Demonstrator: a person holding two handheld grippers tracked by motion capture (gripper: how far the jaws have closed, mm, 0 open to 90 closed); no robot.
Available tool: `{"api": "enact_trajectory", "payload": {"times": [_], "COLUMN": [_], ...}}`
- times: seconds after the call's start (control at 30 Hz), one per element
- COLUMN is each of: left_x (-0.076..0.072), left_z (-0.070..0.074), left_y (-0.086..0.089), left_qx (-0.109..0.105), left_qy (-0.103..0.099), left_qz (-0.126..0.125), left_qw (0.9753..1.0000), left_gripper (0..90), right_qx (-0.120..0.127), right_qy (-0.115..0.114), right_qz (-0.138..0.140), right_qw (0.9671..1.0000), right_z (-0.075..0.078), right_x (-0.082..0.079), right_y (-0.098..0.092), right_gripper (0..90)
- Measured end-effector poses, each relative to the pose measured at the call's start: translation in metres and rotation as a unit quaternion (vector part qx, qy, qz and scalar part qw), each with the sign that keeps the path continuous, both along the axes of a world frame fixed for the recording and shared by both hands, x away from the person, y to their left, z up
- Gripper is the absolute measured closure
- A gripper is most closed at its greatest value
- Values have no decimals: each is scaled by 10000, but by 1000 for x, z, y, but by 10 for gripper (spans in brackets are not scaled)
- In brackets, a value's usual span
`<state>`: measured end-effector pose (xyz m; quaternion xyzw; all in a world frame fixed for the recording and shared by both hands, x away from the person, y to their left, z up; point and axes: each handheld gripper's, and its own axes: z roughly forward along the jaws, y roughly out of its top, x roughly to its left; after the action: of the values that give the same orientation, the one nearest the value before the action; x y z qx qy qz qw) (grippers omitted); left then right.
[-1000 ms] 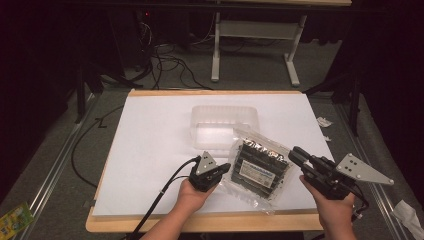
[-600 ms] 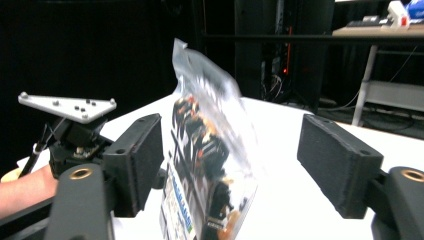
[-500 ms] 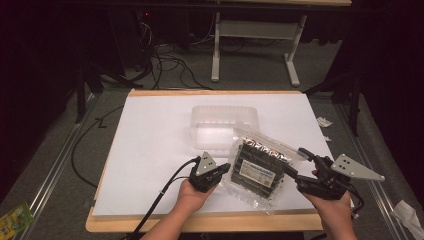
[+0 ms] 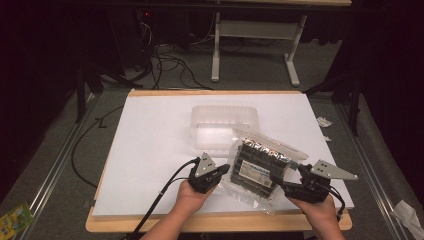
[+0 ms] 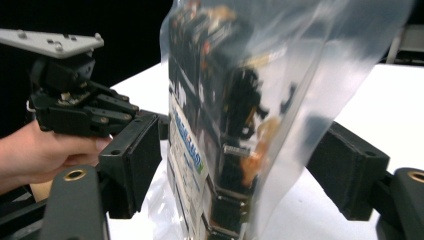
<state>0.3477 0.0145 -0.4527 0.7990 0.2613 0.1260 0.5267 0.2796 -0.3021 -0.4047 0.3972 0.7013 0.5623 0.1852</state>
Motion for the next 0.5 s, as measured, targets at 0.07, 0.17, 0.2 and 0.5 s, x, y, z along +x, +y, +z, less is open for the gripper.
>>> {"api": "enact_trajectory", "payload": {"times": [0.07, 0.17, 0.2, 0.5], "left_x": [0, 0, 0, -1], "left_z": [0, 0, 0, 1], "left_y": [0, 0, 0, 1], "left_qx": [0, 8, 6, 34], "left_qy": [-2, -11, -11, -23], "left_qz": [2, -4, -7, -9], "left_qw": [10000, 10000, 10000, 10000], "left_gripper": [900, 900, 900, 898], "right_qx": [-3, -69, -80, 7], "right_qy": [54, 123, 119, 159], "right_qz": [9, 29, 31, 331], "right_qw": [10000, 9999, 9999, 9993], "right_z": [-5, -10, -11, -16], "right_x": [1, 2, 3, 6], "right_y": [2, 4, 4, 6], "right_gripper": [259, 282, 296, 507]}}
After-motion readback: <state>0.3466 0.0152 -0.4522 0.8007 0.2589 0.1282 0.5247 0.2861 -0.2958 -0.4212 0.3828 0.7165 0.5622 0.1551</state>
